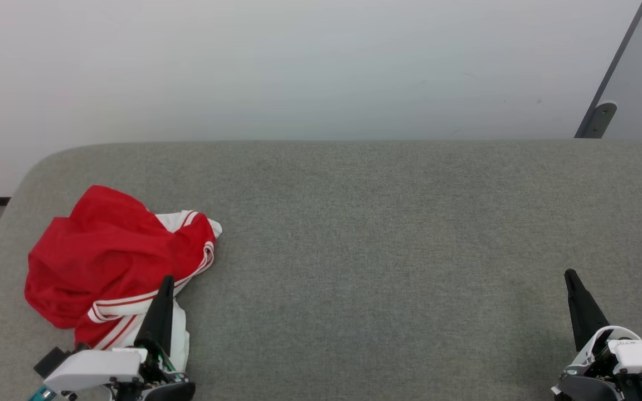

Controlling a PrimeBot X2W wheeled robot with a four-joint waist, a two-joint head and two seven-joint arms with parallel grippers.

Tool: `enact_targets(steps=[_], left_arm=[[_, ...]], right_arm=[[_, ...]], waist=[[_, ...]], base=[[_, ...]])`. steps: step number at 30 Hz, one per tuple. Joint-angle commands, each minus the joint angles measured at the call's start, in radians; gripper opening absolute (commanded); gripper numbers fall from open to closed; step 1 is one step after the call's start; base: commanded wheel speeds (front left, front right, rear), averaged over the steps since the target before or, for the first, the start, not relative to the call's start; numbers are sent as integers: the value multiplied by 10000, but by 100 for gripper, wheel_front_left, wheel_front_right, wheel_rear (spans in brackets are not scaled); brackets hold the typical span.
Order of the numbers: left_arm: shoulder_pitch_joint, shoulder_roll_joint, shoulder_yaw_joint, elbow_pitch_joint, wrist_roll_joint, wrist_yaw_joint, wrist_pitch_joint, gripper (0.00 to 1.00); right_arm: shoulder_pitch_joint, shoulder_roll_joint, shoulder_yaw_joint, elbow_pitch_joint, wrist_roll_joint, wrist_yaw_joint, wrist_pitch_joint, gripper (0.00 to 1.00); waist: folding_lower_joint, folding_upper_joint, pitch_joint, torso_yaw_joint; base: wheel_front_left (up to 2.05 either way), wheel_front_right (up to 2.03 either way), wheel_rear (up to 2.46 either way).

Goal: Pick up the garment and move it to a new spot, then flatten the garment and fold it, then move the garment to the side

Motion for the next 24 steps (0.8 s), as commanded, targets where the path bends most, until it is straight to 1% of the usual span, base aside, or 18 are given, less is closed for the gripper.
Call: enact_targets(steps=[1, 2, 3, 7, 15, 19, 24], left_arm=[[-96, -2, 14, -3, 22, 0, 15, 0], [-96, -2, 14, 0, 22, 0, 15, 0], [0, 0, 0, -2, 0, 0, 0, 100], [268, -78, -23, 320, 1, 2, -3, 100], [-92, 21, -64, 359, 294, 2, -304, 100], [-249, 166, -188, 415, 682, 2, -541, 100], [-448, 366, -434, 509, 1572, 55, -831, 100]], right_arm=[[-25, 24, 36, -7, 19, -13, -1, 0], [-25, 24, 36, -7, 19, -13, -1, 0], [0, 0, 0, 0, 0, 0, 0, 100], [210, 27, -9, 319, 2, 0, -4, 100], [-216, -22, 121, 497, -66, -1, -200, 100], [-419, -104, 276, 661, -330, -1, -416, 100], [-649, -317, 578, 907, -944, -1, -767, 100]], waist=[[0, 0, 0, 0], [0, 0, 0, 0], [1, 0, 0, 0], [0, 0, 0, 0], [0, 0, 1, 1], [0, 0, -4, -2], [0, 0, -11, 15]], base=[[0, 0, 0], [0, 0, 0], [0, 0, 0], [0, 0, 0], [0, 0, 0], [0, 0, 0], [0, 0, 0]])
